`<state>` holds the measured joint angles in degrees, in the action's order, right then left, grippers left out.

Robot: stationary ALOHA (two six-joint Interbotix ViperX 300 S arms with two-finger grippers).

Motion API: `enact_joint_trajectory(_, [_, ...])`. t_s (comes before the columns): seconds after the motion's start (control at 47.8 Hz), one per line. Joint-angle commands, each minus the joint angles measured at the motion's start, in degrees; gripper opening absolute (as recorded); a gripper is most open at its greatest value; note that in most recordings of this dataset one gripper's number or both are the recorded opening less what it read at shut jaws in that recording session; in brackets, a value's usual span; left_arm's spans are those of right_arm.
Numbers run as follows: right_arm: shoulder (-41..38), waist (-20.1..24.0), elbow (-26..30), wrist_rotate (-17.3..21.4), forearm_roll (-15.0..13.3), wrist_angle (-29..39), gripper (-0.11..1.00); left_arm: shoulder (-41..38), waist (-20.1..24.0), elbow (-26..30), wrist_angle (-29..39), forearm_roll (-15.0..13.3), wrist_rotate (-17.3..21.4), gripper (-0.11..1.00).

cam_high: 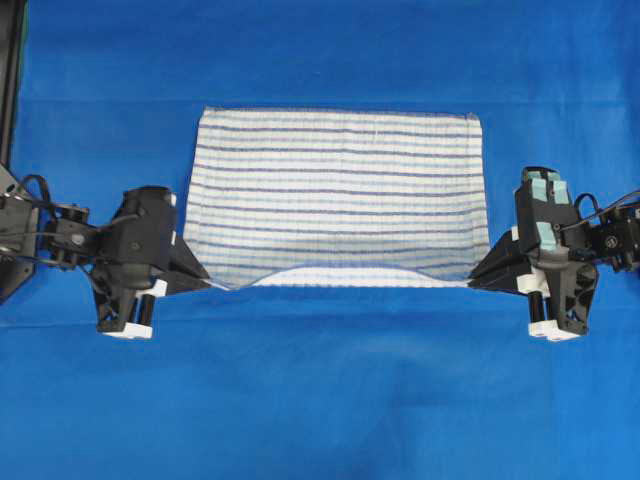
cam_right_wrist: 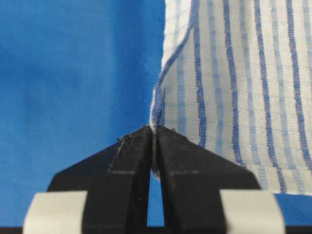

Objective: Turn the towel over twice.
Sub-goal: 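Swing the held edge over and lower it toward the near side, then open both grippers and pull them outward away from the towel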

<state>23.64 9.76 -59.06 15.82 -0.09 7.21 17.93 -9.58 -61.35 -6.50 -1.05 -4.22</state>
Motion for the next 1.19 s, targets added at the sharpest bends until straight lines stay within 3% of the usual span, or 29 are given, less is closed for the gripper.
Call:
enact_joint_trajectory(0.0, [0.3, 0.3, 0.6, 0.1, 0.1, -0.4, 0.06, -0.5, -0.3, 1.5, -0.7, -0.1, -0.2, 0.01])
enact_joint_trajectory(0.439, [0.2, 0.3, 0.4, 0.0, -0.1, 0.1, 0.06, -0.5, -0.7, 1.9, -0.6, -0.1, -0.2, 0.05])
enact_joint_trajectory(0.543, [0.3, 0.3, 0.4, 0.1, 0.0, 0.1, 0.1, -0.4, -0.7, 1.8, -0.4, -0.1, -0.2, 0.25])
enact_joint_trajectory(0.69, [0.3, 0.4, 0.5, -0.1, -0.1, 0.1, 0.53, 0.6, -0.7, 1.9, 0.8, -0.1, -0.1, 0.7])
enact_joint_trajectory(0.753, [0.5, 0.4, 0.6, -0.4, -0.3, 0.1, 0.66, 1.5, -0.8, 1.9, 1.7, -0.1, 0.0, 0.8])
enact_joint_trajectory(0.878, [1.8, 0.4, 0.9, -0.7, -1.2, 0.1, 0.64, 3.9, -0.7, 2.0, 2.8, -0.1, 0.2, 0.78])
enact_joint_trajectory(1.171, [11.0, -2.2, 1.6, -0.7, -7.3, -0.5, 0.63, 12.9, 0.9, 2.7, 2.5, -0.1, 1.1, 0.77])
